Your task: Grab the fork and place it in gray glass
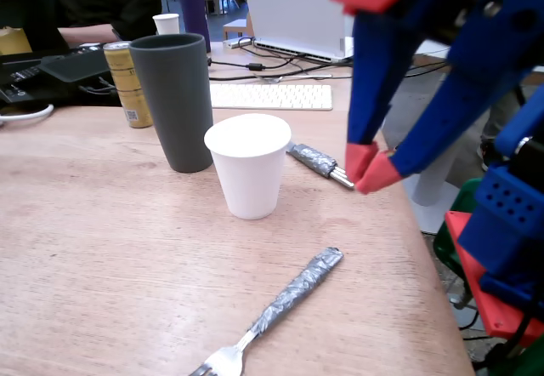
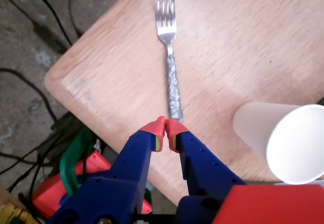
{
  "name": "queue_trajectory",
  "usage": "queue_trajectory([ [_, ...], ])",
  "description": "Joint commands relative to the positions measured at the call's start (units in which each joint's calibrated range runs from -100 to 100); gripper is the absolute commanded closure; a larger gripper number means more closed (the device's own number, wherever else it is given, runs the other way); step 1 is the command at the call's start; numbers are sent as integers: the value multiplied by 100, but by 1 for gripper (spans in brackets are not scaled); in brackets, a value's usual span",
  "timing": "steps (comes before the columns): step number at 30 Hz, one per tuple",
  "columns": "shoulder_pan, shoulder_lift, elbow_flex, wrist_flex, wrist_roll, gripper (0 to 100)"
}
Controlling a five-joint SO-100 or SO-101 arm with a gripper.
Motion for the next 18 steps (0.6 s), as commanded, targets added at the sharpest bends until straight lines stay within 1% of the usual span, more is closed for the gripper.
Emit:
queue_trajectory([
  [1, 79, 202, -115, -76, 29, 100],
  [3, 197, 399, -115, -84, 29, 100],
  [6, 942, 871, -115, -683, 93, 100],
  [8, 993, 1111, -115, -757, 264, 100],
  [10, 1128, 1154, -77, -757, 283, 100],
  [15, 1128, 1479, -87, -765, 283, 100],
  [18, 942, 1505, -11, -765, 278, 100],
])
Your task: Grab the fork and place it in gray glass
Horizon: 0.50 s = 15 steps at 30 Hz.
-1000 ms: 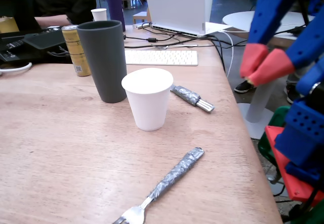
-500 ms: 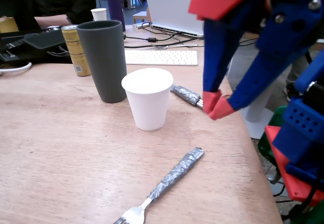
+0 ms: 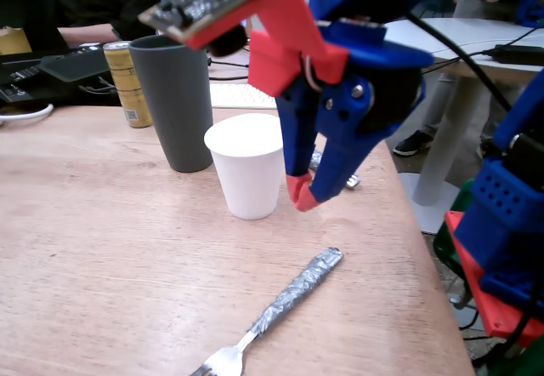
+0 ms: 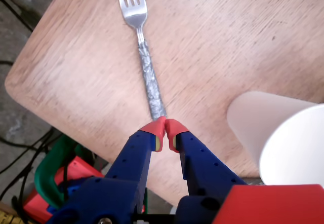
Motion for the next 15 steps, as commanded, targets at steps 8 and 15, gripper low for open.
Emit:
queue_trajectory([
  [8, -165, 618, -161, -644, 20, 100],
  [15, -402, 1587, -1133, -997, 15, 100],
])
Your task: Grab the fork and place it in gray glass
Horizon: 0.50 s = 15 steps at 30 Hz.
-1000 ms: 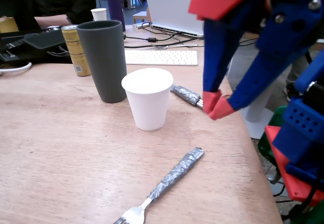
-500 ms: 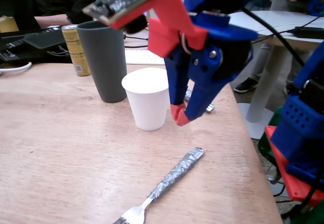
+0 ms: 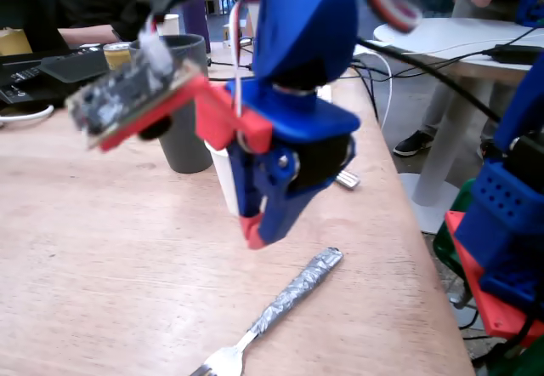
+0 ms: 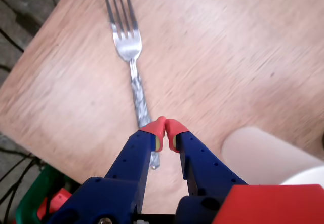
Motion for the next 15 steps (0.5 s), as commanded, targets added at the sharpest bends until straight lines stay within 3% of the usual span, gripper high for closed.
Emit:
queue_trajectory([
  [1, -347, 410, -844, -111, -15, 100],
  [7, -1210, 796, -1061, -111, -39, 100],
  [15, -1092, 1319, -1061, -111, -49, 100],
])
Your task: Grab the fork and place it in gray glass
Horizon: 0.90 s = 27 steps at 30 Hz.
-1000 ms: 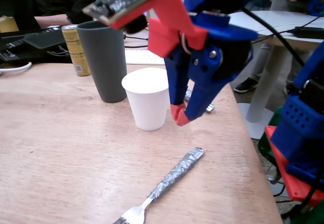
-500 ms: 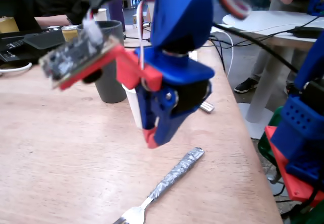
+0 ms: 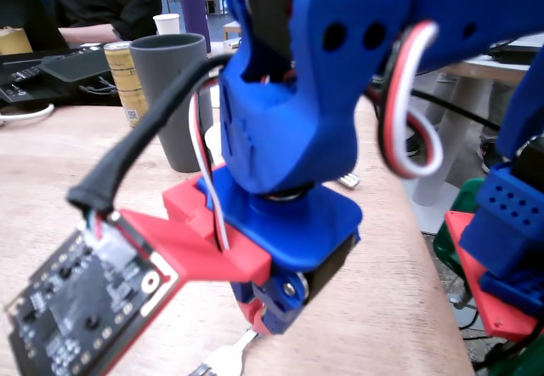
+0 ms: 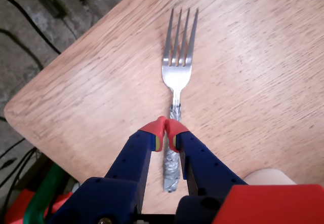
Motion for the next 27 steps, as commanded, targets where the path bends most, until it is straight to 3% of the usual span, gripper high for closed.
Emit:
queue_trajectory([
  [1, 116, 22, -259, -61, -10, 100],
  [6, 184, 31, -259, -61, 5, 100],
  [9, 709, 245, -259, -61, 49, 100],
  [21, 759, 768, -259, -53, 44, 100],
  [25, 743, 768, -259, -53, 54, 79],
  [27, 743, 777, -250, -53, 54, 76],
])
